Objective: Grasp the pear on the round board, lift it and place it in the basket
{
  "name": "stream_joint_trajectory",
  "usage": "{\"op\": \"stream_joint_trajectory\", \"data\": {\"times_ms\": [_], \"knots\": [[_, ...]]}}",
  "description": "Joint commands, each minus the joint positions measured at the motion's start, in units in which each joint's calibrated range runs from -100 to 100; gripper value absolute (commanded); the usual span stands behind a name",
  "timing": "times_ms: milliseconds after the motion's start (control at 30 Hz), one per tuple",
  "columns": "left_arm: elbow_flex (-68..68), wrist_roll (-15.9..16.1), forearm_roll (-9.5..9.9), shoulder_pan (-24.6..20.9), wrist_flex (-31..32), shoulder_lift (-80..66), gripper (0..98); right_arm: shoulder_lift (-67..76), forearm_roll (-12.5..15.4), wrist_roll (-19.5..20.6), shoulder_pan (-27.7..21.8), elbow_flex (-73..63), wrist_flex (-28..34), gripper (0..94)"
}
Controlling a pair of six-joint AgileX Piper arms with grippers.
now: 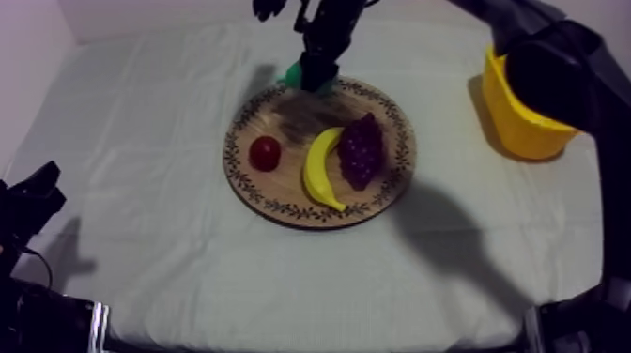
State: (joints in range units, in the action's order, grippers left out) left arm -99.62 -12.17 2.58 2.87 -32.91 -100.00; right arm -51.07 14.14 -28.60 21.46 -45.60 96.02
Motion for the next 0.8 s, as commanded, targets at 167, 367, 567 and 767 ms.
{"op": "stream_joint_trajectory", "data": {"times_ms": [167,367,567,767], "knots": [[0.0,0.0,-0.02,0.0,0.0,0.0,0.1,20.8,0.8,-0.2,-2.6,18.2,-1.3,30.1],[0.0,0.0,-0.02,0.0,0.0,0.0,0.1,30.9,1.0,-0.2,-7.2,27.5,-2.7,30.7],[0.0,0.0,-0.02,0.0,0.0,0.0,0.1,37.4,1.6,0.7,-14.1,34.2,-5.4,32.7],[0.0,0.0,-0.02,0.0,0.0,0.0,0.1,39.5,1.9,1.4,-21.5,38.9,-8.0,34.1]]}}
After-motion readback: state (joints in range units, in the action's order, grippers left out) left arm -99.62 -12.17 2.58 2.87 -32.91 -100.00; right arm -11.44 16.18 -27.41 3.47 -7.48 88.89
